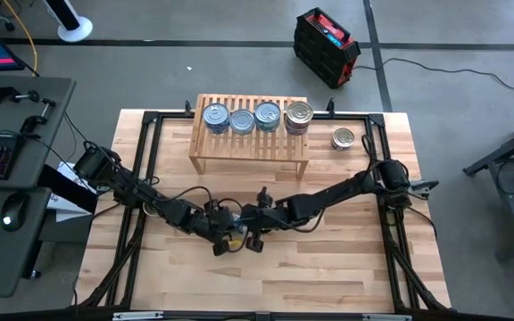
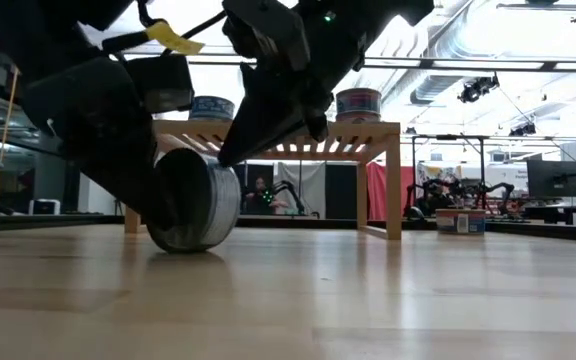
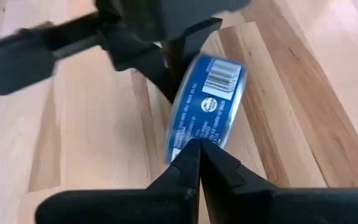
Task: Stack canned seafood by type on shelf
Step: Stack the blue tuna can on top of the other blue tuna can on the shelf
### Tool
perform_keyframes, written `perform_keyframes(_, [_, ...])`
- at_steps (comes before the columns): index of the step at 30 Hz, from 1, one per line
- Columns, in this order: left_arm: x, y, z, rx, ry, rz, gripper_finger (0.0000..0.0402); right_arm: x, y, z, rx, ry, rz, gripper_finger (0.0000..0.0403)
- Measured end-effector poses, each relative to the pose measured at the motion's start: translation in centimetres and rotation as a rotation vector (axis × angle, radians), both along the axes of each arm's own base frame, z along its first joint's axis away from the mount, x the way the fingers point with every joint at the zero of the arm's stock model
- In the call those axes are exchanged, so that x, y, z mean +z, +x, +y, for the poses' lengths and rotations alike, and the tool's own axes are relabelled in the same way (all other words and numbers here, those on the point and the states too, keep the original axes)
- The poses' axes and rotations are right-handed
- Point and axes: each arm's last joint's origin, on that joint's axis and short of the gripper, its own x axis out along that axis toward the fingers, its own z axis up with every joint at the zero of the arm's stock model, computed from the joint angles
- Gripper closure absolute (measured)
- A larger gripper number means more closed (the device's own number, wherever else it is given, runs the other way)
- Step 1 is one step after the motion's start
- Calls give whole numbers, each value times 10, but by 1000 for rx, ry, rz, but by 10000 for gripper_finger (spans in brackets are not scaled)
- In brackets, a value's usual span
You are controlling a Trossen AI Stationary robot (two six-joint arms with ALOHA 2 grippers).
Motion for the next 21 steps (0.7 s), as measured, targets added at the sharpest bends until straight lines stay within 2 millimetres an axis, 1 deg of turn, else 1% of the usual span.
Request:
perform_keyframes(8, [2,1,-4,51,-65,-37,401,0,0,0,3,6,-3,403])
perform_keyframes(10, [2,-1,-9,44,-96,-29,401,5,-2,0,11,18,2,403])
perform_keyframes(12, [6,-5,-14,-6,-151,-9,401,16,-6,-2,-2,28,-14,403])
perform_keyframes(13, [11,-8,-17,-35,-177,-3,401,22,-7,-2,-7,29,-23,403])
perform_keyframes(15, [27,-14,-22,-77,-222,-31,401,36,-10,-3,-16,41,-65,403])
perform_keyframes(16, [34,-20,-23,-91,-222,-29,401,41,-10,-3,-20,53,-93,403])
perform_keyframes(18, [52,-33,-22,-105,-217,-39,401,49,-7,-5,-43,112,-153,403])
perform_keyframes(21, [77,-56,-15,-70,-194,-67,401,55,-1,-9,-102,237,-202,395])
